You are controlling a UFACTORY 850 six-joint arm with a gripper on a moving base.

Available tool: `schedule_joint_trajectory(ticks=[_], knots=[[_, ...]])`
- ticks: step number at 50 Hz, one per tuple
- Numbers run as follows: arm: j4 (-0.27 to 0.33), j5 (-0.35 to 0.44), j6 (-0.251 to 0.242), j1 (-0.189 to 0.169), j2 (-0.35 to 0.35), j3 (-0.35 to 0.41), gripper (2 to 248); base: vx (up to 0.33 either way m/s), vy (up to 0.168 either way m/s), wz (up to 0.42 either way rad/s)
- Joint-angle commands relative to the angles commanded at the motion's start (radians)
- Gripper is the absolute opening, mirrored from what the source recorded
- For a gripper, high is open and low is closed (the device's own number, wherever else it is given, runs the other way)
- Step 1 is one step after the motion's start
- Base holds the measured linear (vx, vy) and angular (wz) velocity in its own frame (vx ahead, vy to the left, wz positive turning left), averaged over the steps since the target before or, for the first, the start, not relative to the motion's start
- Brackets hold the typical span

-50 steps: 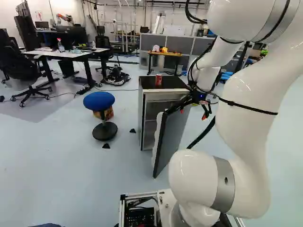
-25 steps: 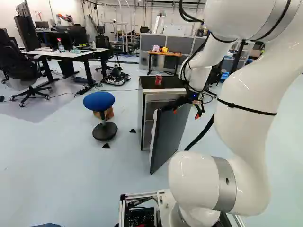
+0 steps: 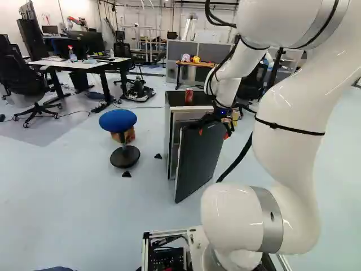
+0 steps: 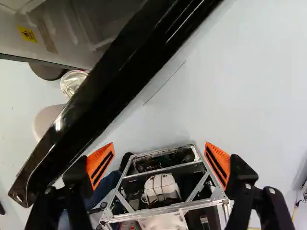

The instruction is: Grab a drink from the fridge

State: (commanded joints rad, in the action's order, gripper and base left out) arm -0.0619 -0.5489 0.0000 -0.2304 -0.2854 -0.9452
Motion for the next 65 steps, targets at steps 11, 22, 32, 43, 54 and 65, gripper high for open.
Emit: schedule_joint_trajectory(ticks=[11,22,32,43,54,65], knots=[[0.0,0.0,0.0,0.035,-0.018,-0.024,247,0.0,0.0,0.0],[0.0,0.0,0.0,0.064,-0.039,-0.051,247,0.0,0.0,0.0],[0.0,0.0,0.0,0.087,-0.059,-0.078,247,0.0,0.0,0.0],[0.0,0.0,0.0,0.112,-0.081,-0.108,247,0.0,0.0,0.0],[0.0,0.0,0.0,0.136,-0.104,-0.14,247,0.0,0.0,0.0],[0.0,0.0,0.0,0.159,-0.127,-0.172,247,0.0,0.0,0.0]])
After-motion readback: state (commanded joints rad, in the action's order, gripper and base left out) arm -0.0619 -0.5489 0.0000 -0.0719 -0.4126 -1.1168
